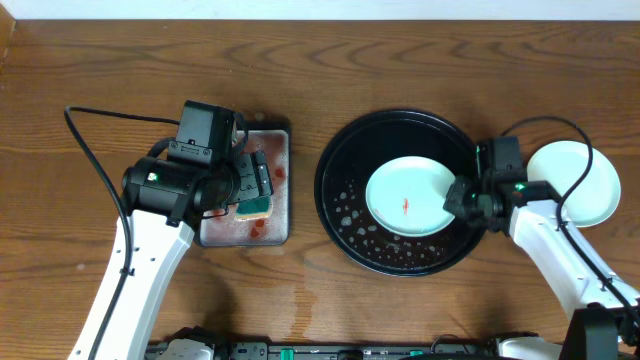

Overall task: Clean dirty plates on tray and stack at the side
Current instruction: 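Grasp the green sponge in the basin with the left gripper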

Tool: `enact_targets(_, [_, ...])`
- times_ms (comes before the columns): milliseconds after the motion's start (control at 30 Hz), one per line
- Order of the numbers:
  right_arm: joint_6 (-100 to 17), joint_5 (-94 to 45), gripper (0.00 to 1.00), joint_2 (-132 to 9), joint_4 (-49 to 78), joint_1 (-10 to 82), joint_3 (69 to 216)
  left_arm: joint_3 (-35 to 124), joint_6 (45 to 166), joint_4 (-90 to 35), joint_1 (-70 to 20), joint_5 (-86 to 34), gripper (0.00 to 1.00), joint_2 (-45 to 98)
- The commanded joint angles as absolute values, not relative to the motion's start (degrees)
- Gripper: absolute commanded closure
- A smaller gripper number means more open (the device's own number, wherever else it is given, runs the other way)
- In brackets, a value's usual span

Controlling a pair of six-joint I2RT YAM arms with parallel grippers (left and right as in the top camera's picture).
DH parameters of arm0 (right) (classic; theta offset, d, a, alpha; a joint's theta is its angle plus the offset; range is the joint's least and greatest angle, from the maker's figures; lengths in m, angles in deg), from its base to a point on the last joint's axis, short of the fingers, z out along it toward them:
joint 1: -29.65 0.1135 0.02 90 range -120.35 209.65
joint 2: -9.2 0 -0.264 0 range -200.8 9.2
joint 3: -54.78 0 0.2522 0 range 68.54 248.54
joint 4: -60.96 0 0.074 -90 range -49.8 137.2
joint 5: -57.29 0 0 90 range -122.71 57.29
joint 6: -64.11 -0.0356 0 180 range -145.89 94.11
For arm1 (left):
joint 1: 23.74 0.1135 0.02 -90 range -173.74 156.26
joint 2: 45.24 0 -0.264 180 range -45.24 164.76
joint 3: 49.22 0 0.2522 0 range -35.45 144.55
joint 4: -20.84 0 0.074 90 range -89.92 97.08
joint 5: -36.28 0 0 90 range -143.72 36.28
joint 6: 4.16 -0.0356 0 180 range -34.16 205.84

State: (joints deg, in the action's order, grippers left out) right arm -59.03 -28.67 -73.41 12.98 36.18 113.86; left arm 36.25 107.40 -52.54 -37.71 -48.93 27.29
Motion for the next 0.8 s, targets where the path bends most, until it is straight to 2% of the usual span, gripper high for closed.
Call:
enact_targets(0, [-65.6,-27.7,0.59,-73.8,14.9,36.6,111.0,36.5,106.9,-52.7,-37.6,-48.8,0.16,27.1])
enact_targets(67, [-60.1,-26.0,0.56,-73.5,16.5,36.6,111.3,36.5,106.9,-52.7,-37.6,-48.8,0.16,27.1])
enact_targets(167, [-47.4,-22.4,0.58,-70.6,17.0,36.6,113.6,36.5,106.9,-53.0,-37.6,-48.7,0.16,27.1])
enact_targets(267, [-41.9,-19.6,0.61,-66.0,15.7,36.6,115.6,36.2,106.9,-55.1,-37.6,-47.9,0.16,27.1])
enact_targets(367, [-40.3,-18.2,0.64,-60.9,15.6,36.6,115.9,35.1,106.9,-54.4,-37.6,-48.0,0.16,28.1])
enact_targets(500, [-39.9,-18.3,0.62,-55.4,14.4,36.6,115.9,30.7,107.0,-51.5,-37.6,-48.8,0.22,31.1])
enact_targets(533, [-39.9,-18.3,0.61,-54.5,13.9,36.6,115.9,28.8,107.1,-49.5,-37.6,-48.8,0.26,32.7])
enact_targets(600, [-39.9,-18.3,0.59,-54.5,12.1,36.6,115.9,25.2,107.7,-44.4,-37.6,-50.5,0.31,36.7])
enact_targets(767, [-39.1,-19.1,0.58,-56.1,8.3,36.6,115.8,23.9,111.8,-37.3,-37.5,-56.8,0.32,45.1])
